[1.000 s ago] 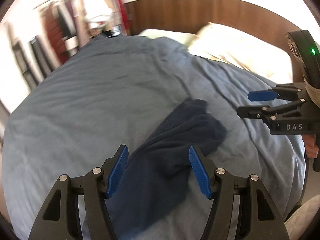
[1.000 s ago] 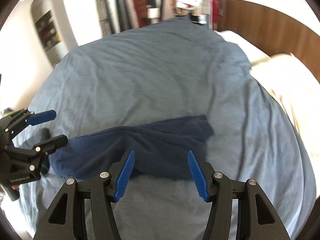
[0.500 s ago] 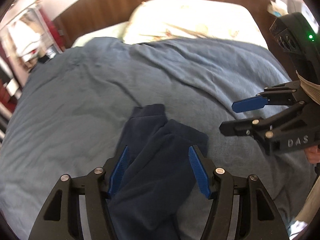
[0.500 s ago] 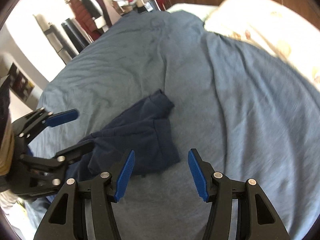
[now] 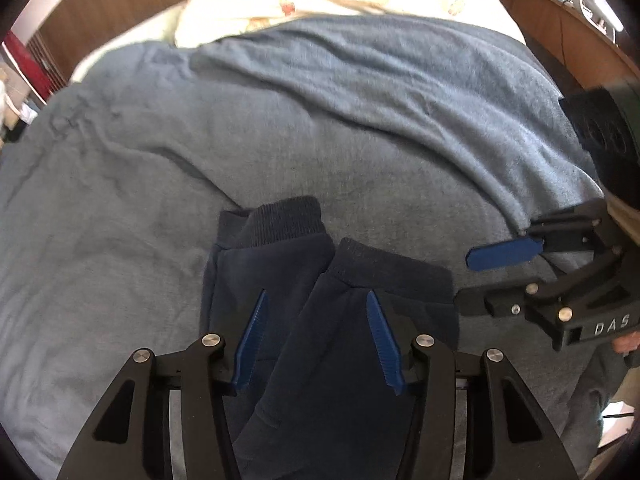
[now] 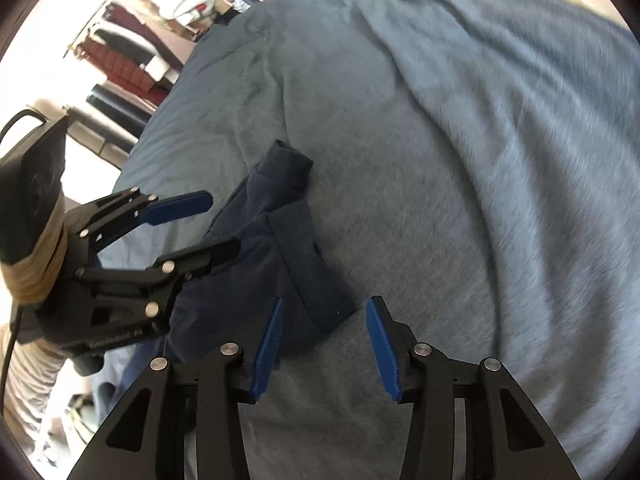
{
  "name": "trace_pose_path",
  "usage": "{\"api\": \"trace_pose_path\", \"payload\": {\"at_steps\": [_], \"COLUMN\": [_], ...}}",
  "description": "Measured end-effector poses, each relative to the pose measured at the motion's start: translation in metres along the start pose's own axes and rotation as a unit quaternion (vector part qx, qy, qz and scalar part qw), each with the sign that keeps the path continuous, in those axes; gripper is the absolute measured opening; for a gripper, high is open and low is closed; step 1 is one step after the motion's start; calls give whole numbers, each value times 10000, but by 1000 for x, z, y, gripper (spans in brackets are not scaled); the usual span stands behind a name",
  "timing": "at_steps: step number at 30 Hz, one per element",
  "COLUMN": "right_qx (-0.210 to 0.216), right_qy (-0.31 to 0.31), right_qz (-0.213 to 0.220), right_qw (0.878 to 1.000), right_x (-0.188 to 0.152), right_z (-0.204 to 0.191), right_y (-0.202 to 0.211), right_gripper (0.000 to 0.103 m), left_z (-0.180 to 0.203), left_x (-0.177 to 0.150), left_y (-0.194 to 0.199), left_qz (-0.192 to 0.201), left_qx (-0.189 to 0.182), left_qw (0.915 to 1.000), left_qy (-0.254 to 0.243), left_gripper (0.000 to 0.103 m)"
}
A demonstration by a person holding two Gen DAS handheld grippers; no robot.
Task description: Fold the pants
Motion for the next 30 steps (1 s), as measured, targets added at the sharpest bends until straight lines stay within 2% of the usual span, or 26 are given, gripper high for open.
{"api": "trace_pose_path", "payload": {"at_steps": [3,7,10,13,16,18,21,26,30], "right_qx": [93,125,209,261,278,266,258,196,254], "right_qy": [-206,-324,-442,-487,-465,-417,-423,-85,158], "right_qz": [-120,-175,-184,-219,-241,-229,-181,238,491], "right_qw": [9997,9992,9986,9982,9982,9985,9986,9995,9983], "right_x": [-3,-5,-5,-5,-2,0,3,17,36], "right_z": [6,12,15,14,11,7,5,-13,-28], "right_y": [-12,-23,-28,-35,-39,-40,-37,-8,6], "right_gripper": [42,41,41,41,33,20,12,9,9], "left_z": [-7,-12,-13,-10,-9,-12,-16,-18,-38], "left_x": [0,-4,-7,-9,-10,-10,-10,-9,-5], "left_y": [-11,-24,-32,-30,-20,-11,6,32,47], "left_qz": [-151,-366,-494,-484,-366,-248,-68,297,580], "left_qx": [-114,-477,-656,-683,-598,-578,-688,-602,-437], "left_qw": [9998,9976,9955,9953,9964,9963,9946,9936,9896], "left_qy": [97,338,464,492,480,581,776,912,1238], "left_gripper": [47,46,34,24,14,7,6,5,5]}}
Point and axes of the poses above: each gripper's, at about its wrist camera, not at the fingertips, and y roughly against the way its jaws point, z to its right, x to its top, the point moved 1 cm from there along -y, roughly the way its jaws point, and after that the axes turned 4 degrees about y, right-handed, at the moved point
